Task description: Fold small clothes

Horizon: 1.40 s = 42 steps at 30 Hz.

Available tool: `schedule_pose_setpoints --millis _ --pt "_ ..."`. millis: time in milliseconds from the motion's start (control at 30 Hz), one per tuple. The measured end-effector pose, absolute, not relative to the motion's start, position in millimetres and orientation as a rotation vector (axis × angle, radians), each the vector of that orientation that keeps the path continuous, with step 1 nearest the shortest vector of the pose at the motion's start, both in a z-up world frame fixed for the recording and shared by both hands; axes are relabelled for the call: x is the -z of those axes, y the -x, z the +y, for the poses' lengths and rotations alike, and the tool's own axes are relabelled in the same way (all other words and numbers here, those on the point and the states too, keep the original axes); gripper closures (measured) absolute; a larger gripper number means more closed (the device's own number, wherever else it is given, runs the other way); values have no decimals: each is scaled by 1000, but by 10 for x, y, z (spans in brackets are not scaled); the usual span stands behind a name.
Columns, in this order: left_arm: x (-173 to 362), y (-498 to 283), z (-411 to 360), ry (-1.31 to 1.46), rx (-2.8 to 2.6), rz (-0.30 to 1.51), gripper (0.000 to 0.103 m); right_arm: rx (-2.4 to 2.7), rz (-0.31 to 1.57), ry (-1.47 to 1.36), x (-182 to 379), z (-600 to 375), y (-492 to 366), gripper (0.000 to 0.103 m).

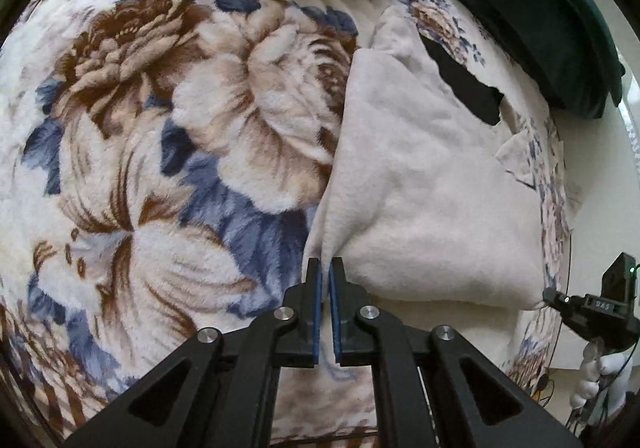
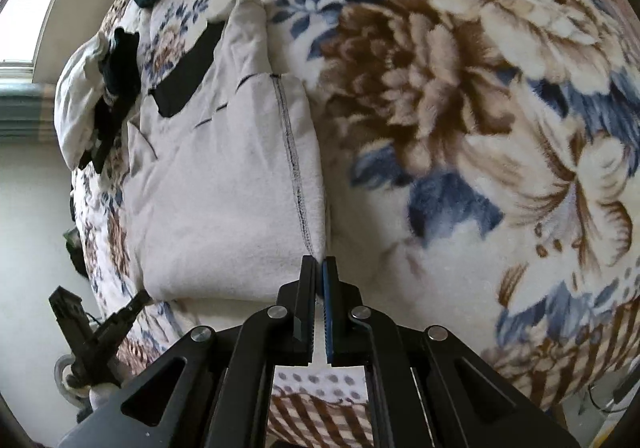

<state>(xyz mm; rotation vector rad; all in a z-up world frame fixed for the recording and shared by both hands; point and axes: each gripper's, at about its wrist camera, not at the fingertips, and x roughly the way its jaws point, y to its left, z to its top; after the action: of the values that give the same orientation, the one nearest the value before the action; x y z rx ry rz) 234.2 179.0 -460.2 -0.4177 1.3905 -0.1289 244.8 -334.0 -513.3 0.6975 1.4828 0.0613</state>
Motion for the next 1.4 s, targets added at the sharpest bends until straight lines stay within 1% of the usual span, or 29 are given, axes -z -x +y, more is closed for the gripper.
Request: schedule_pose_setpoints --millis 200,333,367,400,433,467,500,533,567,667,733,800,933,1100,1133,1167,1200,1233,1267,1300,1400 --pt "4698 -2234 1880 416 101 1433 101 -61 1502 -664 5130 -3290 -2429 99" --pt "4597 -2258 1995 447 68 1423 99 -85 1540 -608 5156 -3247 -2432 99" --pt "4547 -2276 2028 460 62 1406 98 -102 1553 -624 5178 -3249 -2440 96" --pt "4485 -2310 2059 463 52 1385 95 -102 1562 -648 5195 -3274 -2451 88" --pt "4428 -2369 2086 475 50 1365 90 -93 1570 -659 5196 -3301 -2467 73" --pt "4390 -2454 2096 496 61 1348 76 -83 1565 -665 5170 -3339 -2486 63" --pt "4374 -2515 2091 500 62 1341 55 -74 1548 -666 5127 -3363 -2505 53" --pt "4356 -2635 2073 504 60 1325 48 -68 1522 -670 5067 -3395 -2533 53" --pt "4348 -2738 2056 517 67 1306 46 -65 1502 -672 5015 -3416 -2572 53" --pt "4357 -3287 1856 489 93 1283 46 -71 1450 -686 4916 -3462 -2815 52" --pt "4370 -3656 1701 448 122 1275 46 -67 1427 -672 4897 -3466 -3046 39" --pt "4406 -4008 1527 398 158 1270 46 -84 1383 -661 4891 -3451 -3419 36" --pt "4686 -4710 1082 202 201 1333 46 -91 1331 -617 4955 -3381 -4229 36" --pt "5020 -5087 842 37 185 1389 47 -72 1346 -513 5179 -3254 -5009 36" --pt "5017 -5103 825 25 192 1371 52 -73 1372 -482 5257 -3208 -5128 36" --pt "4996 -5102 817 21 202 1353 86 -69 1395 -465 5333 -3178 -5225 36" --pt "4947 -5090 805 13 220 1333 97 -81 1407 -462 5386 -3151 -5270 45" --pt "4894 -5066 805 15 230 1311 97 -88 1412 -450 5421 -3123 -5308 71" --pt "4827 -5030 813 18 238 1284 98 -92 1409 -435 5436 -3097 -5330 85" --pt "4737 -4979 826 25 251 1257 98 -88 1410 -430 5447 -3082 -5312 94" --pt "4415 -4742 930 51 277 1177 98 -95 1352 -458 5337 -3082 -5207 96"
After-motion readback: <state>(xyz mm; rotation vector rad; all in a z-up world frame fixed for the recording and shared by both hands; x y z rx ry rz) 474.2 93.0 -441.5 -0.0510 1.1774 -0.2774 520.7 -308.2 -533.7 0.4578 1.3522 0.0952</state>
